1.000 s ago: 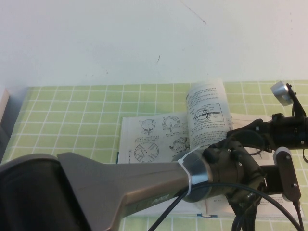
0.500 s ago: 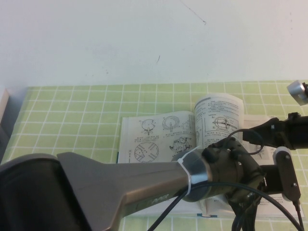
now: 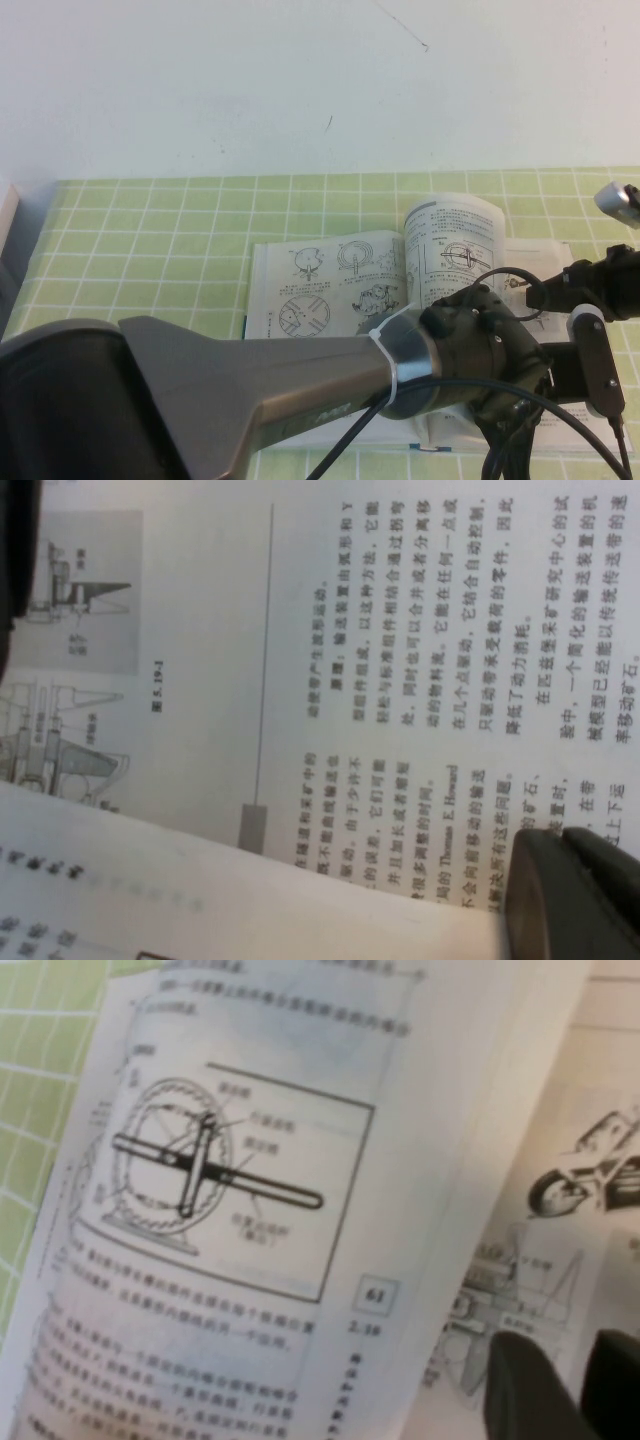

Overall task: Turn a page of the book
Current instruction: Open the closed book

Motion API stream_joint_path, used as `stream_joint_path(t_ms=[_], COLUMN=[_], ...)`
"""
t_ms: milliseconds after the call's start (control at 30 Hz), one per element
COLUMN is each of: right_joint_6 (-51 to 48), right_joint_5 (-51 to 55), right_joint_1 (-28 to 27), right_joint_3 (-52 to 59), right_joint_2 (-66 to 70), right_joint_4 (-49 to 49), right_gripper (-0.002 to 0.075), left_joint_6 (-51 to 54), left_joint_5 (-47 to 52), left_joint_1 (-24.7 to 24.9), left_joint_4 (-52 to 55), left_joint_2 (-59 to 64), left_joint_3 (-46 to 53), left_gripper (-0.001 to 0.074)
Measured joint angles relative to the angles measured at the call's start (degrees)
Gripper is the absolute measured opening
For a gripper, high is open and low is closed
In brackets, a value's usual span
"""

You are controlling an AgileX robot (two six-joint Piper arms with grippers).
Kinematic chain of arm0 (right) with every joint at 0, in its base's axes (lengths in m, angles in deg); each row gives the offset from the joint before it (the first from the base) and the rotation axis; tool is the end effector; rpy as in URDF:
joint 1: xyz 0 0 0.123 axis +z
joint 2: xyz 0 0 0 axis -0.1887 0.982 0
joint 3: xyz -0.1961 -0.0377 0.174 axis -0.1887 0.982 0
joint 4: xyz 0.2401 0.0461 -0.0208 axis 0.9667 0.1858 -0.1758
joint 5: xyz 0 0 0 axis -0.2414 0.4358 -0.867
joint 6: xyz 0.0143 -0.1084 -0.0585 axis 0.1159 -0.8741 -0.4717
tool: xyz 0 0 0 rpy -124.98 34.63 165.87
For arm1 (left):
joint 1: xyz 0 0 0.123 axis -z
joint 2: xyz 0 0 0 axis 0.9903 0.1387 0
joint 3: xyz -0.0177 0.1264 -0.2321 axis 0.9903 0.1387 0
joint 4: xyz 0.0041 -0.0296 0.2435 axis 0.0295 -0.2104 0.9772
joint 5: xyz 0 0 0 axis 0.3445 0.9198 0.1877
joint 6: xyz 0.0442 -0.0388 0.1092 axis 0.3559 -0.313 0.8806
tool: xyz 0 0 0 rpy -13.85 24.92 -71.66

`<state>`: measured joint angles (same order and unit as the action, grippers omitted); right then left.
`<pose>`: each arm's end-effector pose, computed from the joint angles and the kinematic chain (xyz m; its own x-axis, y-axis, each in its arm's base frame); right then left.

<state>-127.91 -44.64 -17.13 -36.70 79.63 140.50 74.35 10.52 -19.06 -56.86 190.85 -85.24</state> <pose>0.3479 0.0461 0.0872 -0.8790 0.0626 -0.4728 -0.2591 0.7697 0.5835 0.2141 -0.4069 0.1267 0.0730 0.8960 -0.4380 0.9581 0.0590 0.2802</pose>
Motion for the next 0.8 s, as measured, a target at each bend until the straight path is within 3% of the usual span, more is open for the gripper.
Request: stream_joint_path(t_ms=[167, 333, 667, 800], right_joint_6=[0.00, 0.73, 1.09, 1.09], right_joint_5=[-0.58, 2.09, 4.45, 4.58], right_joint_1=[0.00, -0.48, -0.69, -0.69], right_joint_3=[0.00, -0.34, -0.60, -0.60], right_joint_2=[2.32, 6.28, 8.01, 8.01], right_joint_4=[0.82, 2.58, 4.59, 4.59], right_gripper=[0.0035, 0.0003, -0.0001, -0.0001], left_joint_6=[-0.22, -1.10, -29.03, -34.93], left_joint_5=[0.05, 0.56, 7.31, 10.76], left_joint_1=[0.00, -0.13, -0.13, -0.23], left_joint_4=[0.00, 0.63, 22.86, 29.02], left_joint_2=[0.00, 0.00, 0.09, -0.02], left_joint_3=[-0.09, -0.09, -1.06, -2.13], left_gripper=[-0.0004, -0.0004, -0.0004, -0.0004])
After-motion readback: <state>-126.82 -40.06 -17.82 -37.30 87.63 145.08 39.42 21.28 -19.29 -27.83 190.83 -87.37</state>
